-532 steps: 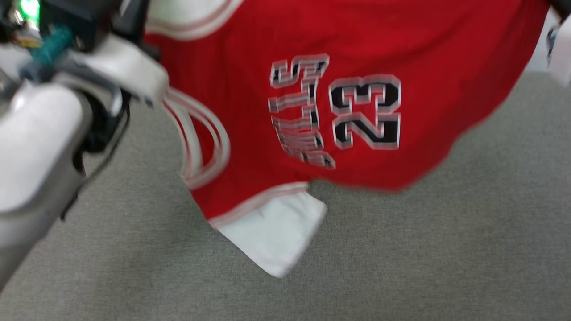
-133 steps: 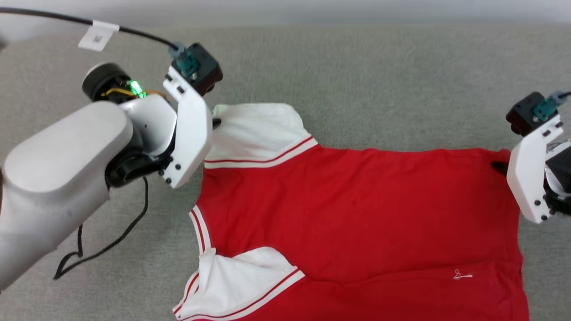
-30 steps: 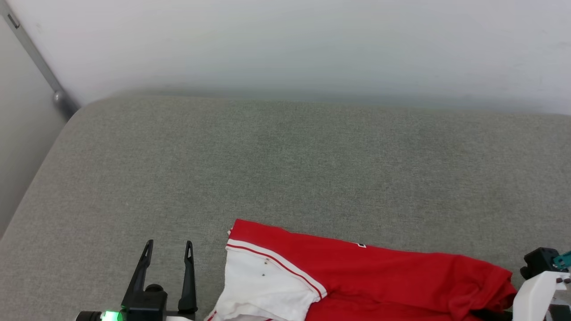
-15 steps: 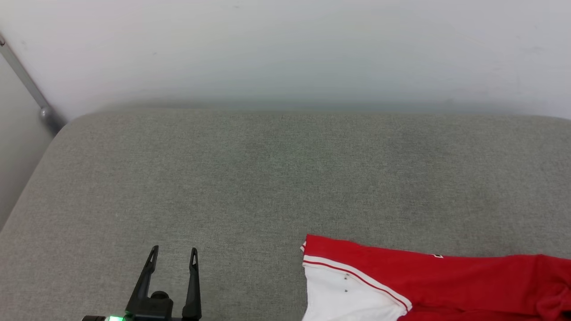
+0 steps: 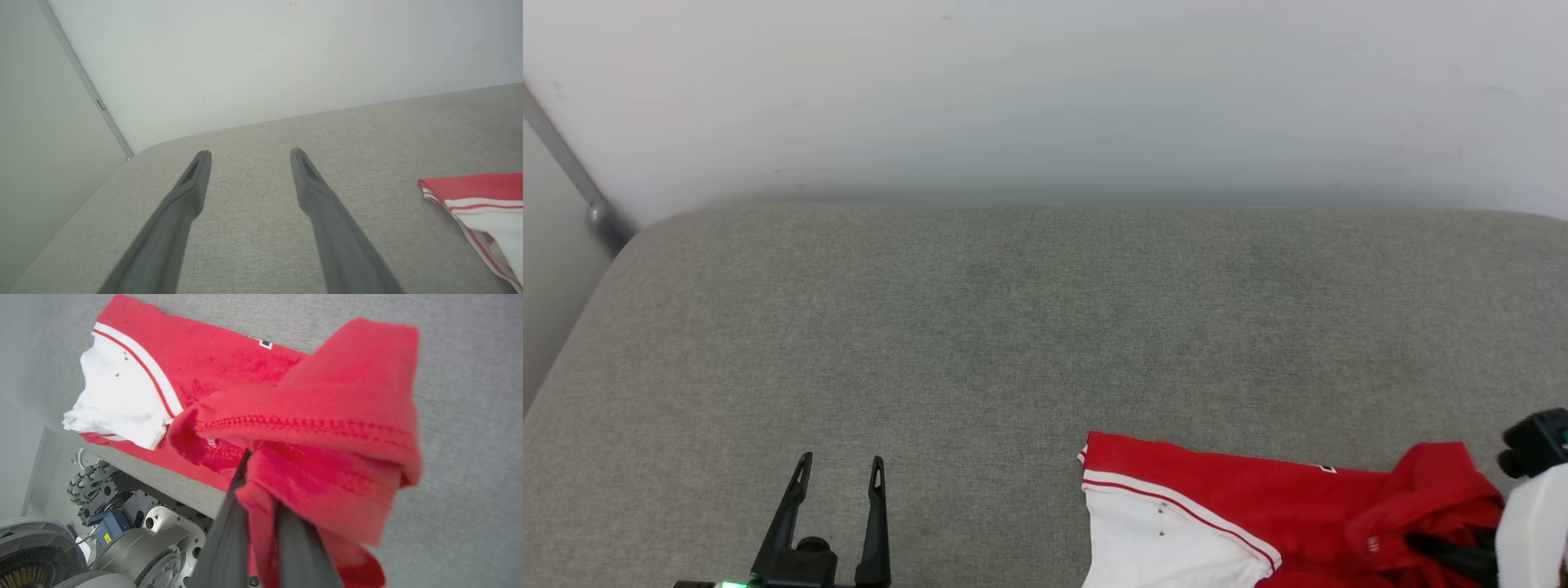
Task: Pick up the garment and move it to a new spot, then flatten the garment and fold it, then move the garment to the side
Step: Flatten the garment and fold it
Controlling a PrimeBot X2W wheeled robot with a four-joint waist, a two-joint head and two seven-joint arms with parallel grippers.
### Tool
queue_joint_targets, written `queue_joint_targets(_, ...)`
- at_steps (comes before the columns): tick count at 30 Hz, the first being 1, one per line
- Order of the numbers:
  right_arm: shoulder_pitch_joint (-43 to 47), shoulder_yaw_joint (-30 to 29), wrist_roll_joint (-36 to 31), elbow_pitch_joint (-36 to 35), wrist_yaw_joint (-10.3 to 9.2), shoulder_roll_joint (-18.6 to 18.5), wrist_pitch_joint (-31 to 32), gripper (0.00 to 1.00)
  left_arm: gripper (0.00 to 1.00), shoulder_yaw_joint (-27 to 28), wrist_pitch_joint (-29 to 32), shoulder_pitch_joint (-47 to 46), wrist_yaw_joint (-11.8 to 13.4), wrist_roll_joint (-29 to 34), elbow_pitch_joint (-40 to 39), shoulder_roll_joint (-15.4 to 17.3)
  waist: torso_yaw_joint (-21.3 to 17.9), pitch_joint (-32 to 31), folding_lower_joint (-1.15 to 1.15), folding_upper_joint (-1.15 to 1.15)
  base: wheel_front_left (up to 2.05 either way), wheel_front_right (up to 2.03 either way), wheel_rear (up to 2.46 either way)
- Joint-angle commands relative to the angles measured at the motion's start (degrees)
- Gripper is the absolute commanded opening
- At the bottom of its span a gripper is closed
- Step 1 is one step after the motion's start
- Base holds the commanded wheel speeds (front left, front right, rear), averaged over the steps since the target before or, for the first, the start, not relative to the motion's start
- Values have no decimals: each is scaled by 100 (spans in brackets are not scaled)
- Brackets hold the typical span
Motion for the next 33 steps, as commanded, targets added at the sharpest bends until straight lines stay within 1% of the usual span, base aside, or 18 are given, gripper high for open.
queue_joint_targets(1,-105,98,-43,-258,-2,119,111,0,100,11,-12,-4,-11,47,-17,-29,18,17,0,0,0,0,0)
queue_joint_targets(3,-225,254,-115,-544,-2,279,250,0,100,19,-12,-46,-41,53,-18,-45,46,41,0,0,0,0,0)
queue_joint_targets(6,-484,488,-253,-715,-2,590,418,0,100,24,-12,-109,-74,56,-17,-74,106,103,0,0,0,0,0)
queue_joint_targets(11,-1047,1032,-483,-516,-2,1203,622,0,100,16,-12,-209,-133,73,-7,-119,232,199,0,0,0,0,0)
queue_joint_targets(13,-1266,1273,-583,-306,-2,1425,662,0,100,11,-12,-229,-159,75,1,-138,285,245,0,0,0,0,0)
queue_joint_targets(17,-1684,1724,-816,362,-2,1819,571,0,100,7,-12,-337,-196,81,3,-193,384,357,0,0,0,0,0)
queue_joint_targets(21,-1986,2054,-819,1098,-2,2199,386,0,100,3,-12,-440,-230,85,14,-251,501,464,0,0,0,0,0)
queue_joint_targets(25,-2165,2396,-946,1719,-2,2395,151,0,100,12,-12,-487,-251,95,19,-293,583,545,0,0,0,0,0)
queue_joint_targets(28,-2214,2645,-1000,2079,-4,2428,-28,0,100,33,-12,-476,-253,95,10,-311,604,562,0,0,0,0,0)
queue_joint_targets(29,-2206,2720,-978,2155,-6,2426,-91,15,100,44,-12,-456,-251,93,10,-318,603,555,0,0,0,0,0)
queue_joint_targets(30,-2216,2791,-969,2188,-6,2408,-174,47,100,55,-12,-432,-251,93,16,-322,599,539,0,0,0,0,0)
queue_joint_targets(31,-2227,2842,-943,2185,-6,2390,-273,100,100,73,-12,-396,-246,92,24,-323,584,506,0,0,0,0,0)
queue_joint_targets(33,-2251,2924,-958,2058,-8,2273,-563,100,100,109,-12,-317,-234,89,36,-322,546,432,0,0,0,0,0)
